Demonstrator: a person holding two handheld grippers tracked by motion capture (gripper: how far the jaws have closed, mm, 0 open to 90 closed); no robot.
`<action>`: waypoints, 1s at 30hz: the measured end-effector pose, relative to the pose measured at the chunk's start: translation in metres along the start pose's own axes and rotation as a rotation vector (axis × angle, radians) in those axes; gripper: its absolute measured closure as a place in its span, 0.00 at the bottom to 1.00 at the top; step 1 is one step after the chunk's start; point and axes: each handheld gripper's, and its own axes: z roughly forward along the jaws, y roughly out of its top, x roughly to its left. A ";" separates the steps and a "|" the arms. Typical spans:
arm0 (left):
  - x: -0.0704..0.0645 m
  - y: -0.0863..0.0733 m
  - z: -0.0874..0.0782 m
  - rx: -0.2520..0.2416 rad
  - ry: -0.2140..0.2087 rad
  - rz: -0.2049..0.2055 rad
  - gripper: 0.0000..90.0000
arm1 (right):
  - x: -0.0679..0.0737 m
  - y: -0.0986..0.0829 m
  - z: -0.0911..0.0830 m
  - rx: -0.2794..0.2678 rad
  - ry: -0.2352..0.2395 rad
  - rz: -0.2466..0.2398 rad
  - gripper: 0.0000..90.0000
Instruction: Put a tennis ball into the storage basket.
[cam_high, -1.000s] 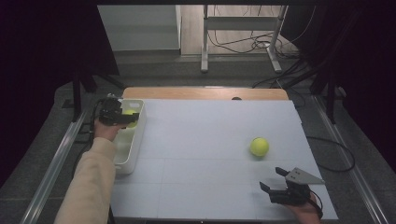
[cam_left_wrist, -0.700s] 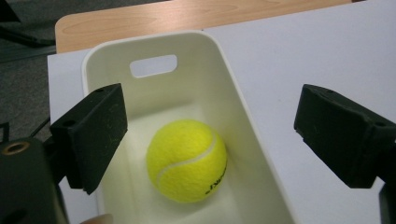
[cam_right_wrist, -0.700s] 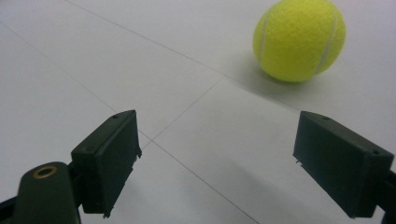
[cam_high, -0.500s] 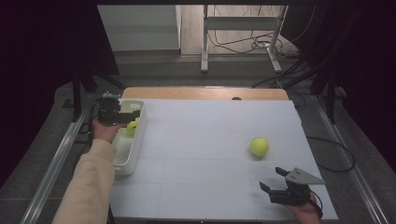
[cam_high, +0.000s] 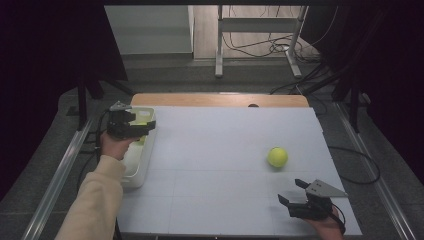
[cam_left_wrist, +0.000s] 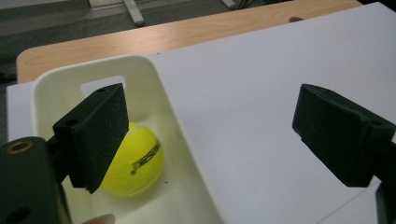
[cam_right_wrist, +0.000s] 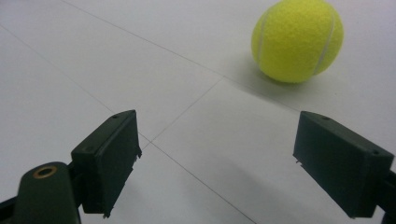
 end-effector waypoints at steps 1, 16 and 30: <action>-0.003 0.000 0.000 -0.001 -0.009 0.007 0.13 | 0.000 0.000 0.000 0.000 -0.001 0.001 0.17; -0.040 0.002 -0.004 -0.042 -0.110 0.075 0.13 | 0.000 0.001 0.002 0.001 0.004 -0.002 0.17; -0.070 0.002 -0.001 -0.051 -0.182 0.137 0.13 | 0.000 0.001 0.002 -0.002 0.004 -0.001 0.17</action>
